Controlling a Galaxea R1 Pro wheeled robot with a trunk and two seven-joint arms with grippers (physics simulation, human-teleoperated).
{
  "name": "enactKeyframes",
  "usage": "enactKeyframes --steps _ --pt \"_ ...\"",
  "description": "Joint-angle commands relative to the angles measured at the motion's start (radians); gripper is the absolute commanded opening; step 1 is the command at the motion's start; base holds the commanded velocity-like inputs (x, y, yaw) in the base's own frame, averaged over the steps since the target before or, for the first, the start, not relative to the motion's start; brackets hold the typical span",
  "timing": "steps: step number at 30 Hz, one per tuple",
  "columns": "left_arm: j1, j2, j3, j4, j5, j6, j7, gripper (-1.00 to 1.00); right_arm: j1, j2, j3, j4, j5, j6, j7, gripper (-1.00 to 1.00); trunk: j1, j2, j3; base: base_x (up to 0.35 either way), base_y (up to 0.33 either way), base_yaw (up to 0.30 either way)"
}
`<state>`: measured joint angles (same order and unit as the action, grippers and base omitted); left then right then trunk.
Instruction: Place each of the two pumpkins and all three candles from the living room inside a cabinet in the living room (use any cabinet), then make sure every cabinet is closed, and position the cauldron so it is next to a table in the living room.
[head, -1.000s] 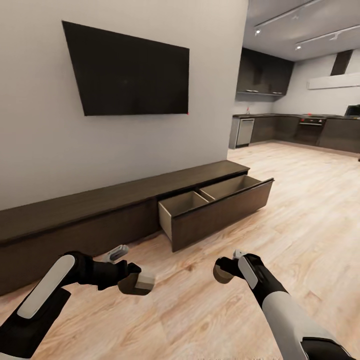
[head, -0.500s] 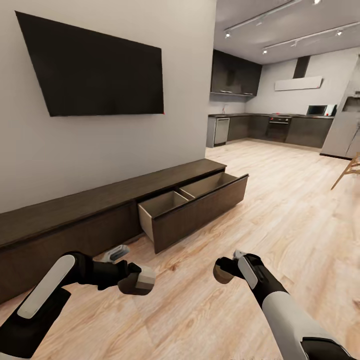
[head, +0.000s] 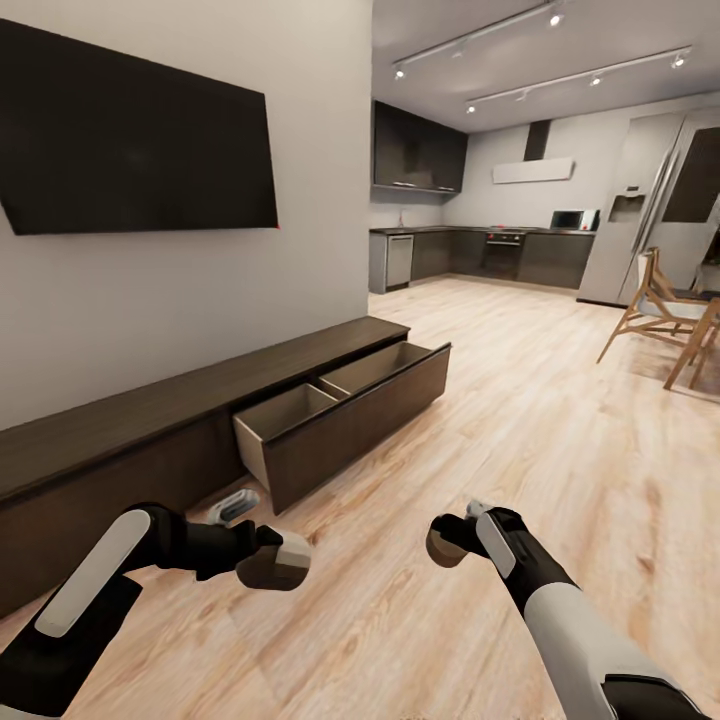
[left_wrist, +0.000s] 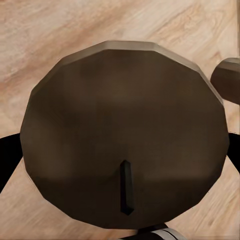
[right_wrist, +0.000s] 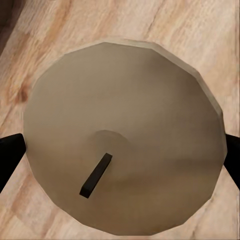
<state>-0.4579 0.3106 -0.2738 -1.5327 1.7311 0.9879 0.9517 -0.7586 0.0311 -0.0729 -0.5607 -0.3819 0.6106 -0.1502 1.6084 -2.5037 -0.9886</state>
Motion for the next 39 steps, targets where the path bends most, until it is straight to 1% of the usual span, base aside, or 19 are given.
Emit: enactKeyframes --steps 1,39 --pt "-0.001 0.001 -0.001 -0.001 0.011 0.0 0.009 -1.0 -0.001 0.001 -0.004 -0.002 -0.012 0.003 -0.008 -1.0 0.0 -0.001 -0.001 0.0 0.0 -0.282" --pt "-0.001 0.001 -0.002 -0.001 0.011 0.0 0.006 -1.0 -0.001 0.001 -0.004 -0.001 -0.012 0.003 -0.008 -1.0 0.0 -0.001 -0.001 0.0 0.0 -0.282"
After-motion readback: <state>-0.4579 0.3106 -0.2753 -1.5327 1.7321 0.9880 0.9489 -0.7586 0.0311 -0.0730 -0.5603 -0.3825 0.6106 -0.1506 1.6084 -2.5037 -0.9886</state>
